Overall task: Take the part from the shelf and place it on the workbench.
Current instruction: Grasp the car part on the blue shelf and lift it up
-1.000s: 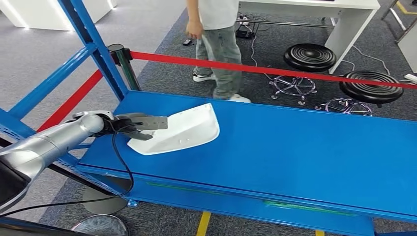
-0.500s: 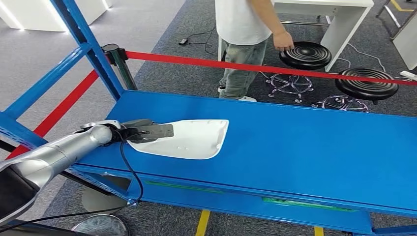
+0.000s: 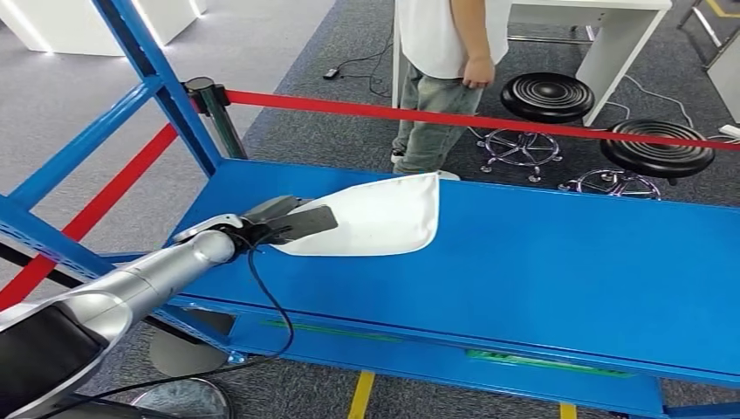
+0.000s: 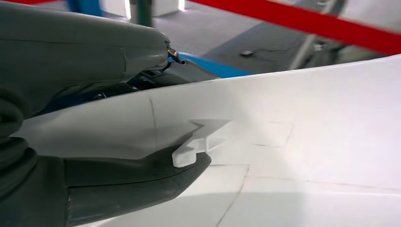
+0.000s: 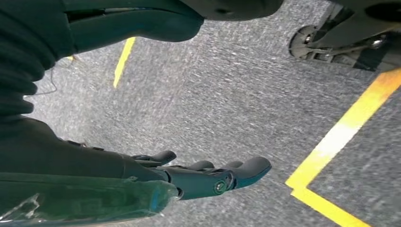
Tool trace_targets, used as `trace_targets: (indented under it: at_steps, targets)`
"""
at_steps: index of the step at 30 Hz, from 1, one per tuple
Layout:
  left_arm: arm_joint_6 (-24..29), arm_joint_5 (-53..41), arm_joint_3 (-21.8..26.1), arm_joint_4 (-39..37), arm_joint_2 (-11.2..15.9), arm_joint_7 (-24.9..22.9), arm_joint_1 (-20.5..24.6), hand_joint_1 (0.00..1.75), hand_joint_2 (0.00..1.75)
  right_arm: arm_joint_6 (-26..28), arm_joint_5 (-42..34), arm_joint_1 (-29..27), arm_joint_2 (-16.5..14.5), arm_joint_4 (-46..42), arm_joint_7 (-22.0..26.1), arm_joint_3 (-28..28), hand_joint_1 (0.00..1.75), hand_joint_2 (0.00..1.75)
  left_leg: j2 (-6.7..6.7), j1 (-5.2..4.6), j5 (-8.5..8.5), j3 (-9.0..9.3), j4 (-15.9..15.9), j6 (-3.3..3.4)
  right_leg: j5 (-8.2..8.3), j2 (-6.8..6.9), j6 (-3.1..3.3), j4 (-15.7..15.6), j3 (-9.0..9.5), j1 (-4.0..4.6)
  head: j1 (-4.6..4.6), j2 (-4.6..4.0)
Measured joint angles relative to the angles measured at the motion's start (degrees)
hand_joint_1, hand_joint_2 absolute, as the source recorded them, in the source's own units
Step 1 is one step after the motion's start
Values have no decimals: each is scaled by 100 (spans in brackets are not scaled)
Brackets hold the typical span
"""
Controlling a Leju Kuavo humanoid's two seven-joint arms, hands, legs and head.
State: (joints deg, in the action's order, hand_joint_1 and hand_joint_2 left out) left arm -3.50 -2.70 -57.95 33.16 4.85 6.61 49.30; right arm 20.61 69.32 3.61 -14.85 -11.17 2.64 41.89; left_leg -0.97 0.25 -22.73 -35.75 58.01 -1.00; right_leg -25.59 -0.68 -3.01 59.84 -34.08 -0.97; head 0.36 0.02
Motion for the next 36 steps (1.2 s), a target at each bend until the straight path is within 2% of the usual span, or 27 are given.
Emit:
trace_targets:
  at_steps: [2, 3, 5, 6, 7, 8, 9, 10, 11, 13, 16, 17, 18, 20, 21, 22, 23, 24, 25, 27, 28, 30, 32, 34, 36]
  targets:
    - [37, -30, 203, 109, -74, 55, -35, 175, 175, 4, -17, -1, -1, 0, 3, 22, 0, 175, 18, 15, -121, -68, 148, -50, 29, -2, 76, -23, 0, -8, -13, 0]
    - [65, -27, 311, 182, -105, 107, -60, 175, 175, 7, -31, 1, -2, 0, 5, 37, 0, 175, 27, 20, -267, -173, 382, -72, 39, -2, 109, -35, 0, -18, -25, 0]
    - [106, 17, 568, 375, -162, 202, -137, 175, 175, 16, -67, -5, -2, 0, 8, 76, 0, 175, 34, 22, -615, -510, 1113, -104, 39, -1, 142, -37, -5, -16, -46, 0]
    - [96, 57, 703, 508, -190, 221, -195, 175, 175, 22, -83, -11, -2, 0, 8, 99, 0, 175, 35, 23, -716, -662, 1424, -110, 36, 0, 146, -37, -5, -14, -46, 0]
    - [66, 107, 834, 657, -211, 226, -258, 175, 175, 28, -97, -15, -2, 0, 10, 123, 0, 175, 35, 23, -720, -745, 1579, -108, 34, 1, 148, -37, -4, -13, -47, 0]
    - [32, 159, 968, 831, -226, 237, -324, 175, 175, 33, -109, -16, -2, 0, 14, 148, 0, 175, 35, 23, -611, -725, 1513, -96, 32, 0, 148, -36, -3, -13, -48, 0]
    - [6, 205, 1097, 1008, -230, 261, -386, 175, 175, 36, -119, -15, -2, 0, 19, 170, 0, 175, 35, 22, -422, -606, 1247, -78, 29, -2, 144, -36, 0, -13, -49, 0]
    - [-8, 236, 1224, 1180, -228, 297, -433, 175, 175, 36, -127, -14, -2, 0, 25, 187, 0, 175, 36, 20, -213, -427, 861, -53, 24, -4, 136, -36, 3, -13, -51, 0]
    - [-8, 254, 1351, 1348, -228, 340, -463, 175, 175, 35, -134, -13, -2, 0, 31, 202, 0, 175, 37, 10, -74, -248, 486, -30, 16, -6, 118, -33, -1, -2, -49, 0]
    - [-3, 263, 1550, 1623, -230, 401, -493, 175, 175, 34, -142, -7, -3, 0, 44, 229, 0, 175, 34, -9, 3, -56, 61, 8, 13, -5, 66, -39, -19, 14, -42, 0]
    - [16, 244, 1742, 1924, -210, 474, -609, 175, 175, 32, -147, -8, -3, 0, 52, 259, 0, 175, 30, -15, -14, -34, -18, 86, 7, -4, -36, -67, -27, 6, -40, 0]
    - [35, 216, 1813, 2031, -197, 533, -658, 175, 175, 31, -149, -12, -3, 0, 55, 272, 0, 175, 31, -3, -6, -26, -35, 120, -58, 3, -66, 11, -68, 4, -33, 0]
    - [62, 174, 1892, 2147, -182, 604, -700, 175, 175, 26, -150, -15, -2, 0, 58, 285, 0, 175, 32, 13, 1, -18, -52, 151, -176, 9, -87, 203, -163, 4, -20, 0]
    - [109, 61, 2034, 2397, -158, 750, -774, 175, 175, 13, -151, -13, -2, 0, 67, 315, 0, 175, 31, 20, -5, -15, -55, 193, -524, 20, -112, 929, -519, 7, 7, 0]
    - [123, 7, 2092, 2517, -143, 795, -821, 175, 175, 4, -150, -10, -2, 0, 72, 326, 0, 175, 30, 16, -10, -12, -55, 203, -647, 20, -119, 1288, -701, 8, 12, 0]
    - [128, -42, 2143, 2637, -125, 822, -876, 175, 175, -1, -150, -10, -2, 0, 77, 335, 0, 175, 30, 12, -14, -6, -53, 207, -680, 20, -125, 1501, -820, 9, 13, 0]
    - [127, -74, 2189, 2743, -109, 831, -928, 175, 175, -5, -150, -13, -2, 0, 84, 342, 0, 175, 29, 9, -19, 1, -52, 207, -600, 21, -125, 1490, -831, 10, 15, 0]
    - [126, -104, 2238, 2845, -95, 835, -970, 175, 175, -7, -150, -15, -2, 0, 91, 346, 0, 175, 27, 10, -25, 10, -49, 201, -424, 22, -122, 1250, -730, 8, 14, 0]
    - [124, -127, 2282, 2937, -83, 838, -993, 175, 175, -7, -150, -15, -2, 0, 97, 351, 0, 175, 23, 13, -34, 19, -44, 187, -207, 25, -118, 863, -548, 5, 15, 0]
    - [121, -162, 2358, 3088, -59, 843, -1006, 175, 175, -7, -150, 0, -3, 0, 107, 367, 0, 175, 14, -7, -52, 17, -18, 140, 46, 22, -102, 169, -187, 7, 10, 0]
    - [116, -179, 2385, 3142, -46, 843, -1011, 175, 175, -7, -150, 7, -3, 0, 110, 375, 0, 175, 10, -18, -52, 11, -8, 113, 78, 17, -86, 1, -95, 10, 5, 0]
    - [96, -207, 2428, 3222, -30, 841, -1038, 175, 175, -7, -150, 10, -4, 0, 117, 388, 0, 175, 6, -23, -38, 3, -6, 69, 66, 4, -26, -40, -76, 19, -9, 0]
    - [78, -214, 2474, 3278, -28, 832, -1074, 175, 175, -6, -151, 7, -4, 0, 119, 396, 0, 175, 14, -13, -105, -22, 58, 21, 82, 1, 45, -49, -73, 9, -18, 0]
    - [87, -221, 2528, 3309, -31, 821, -1109, 175, 175, -5, -152, 13, -4, 0, 120, 404, 0, 175, 25, -4, -386, -226, 512, -33, 91, 7, 106, -64, -64, -12, -37, 0]
    - [103, -232, 2557, 3314, -37, 817, -1173, 175, 175, -4, -152, 16, -4, 0, 119, 419, 0, 175, 31, 5, -722, -580, 1266, -69, 86, 11, 131, -64, -64, -14, -49, 0]
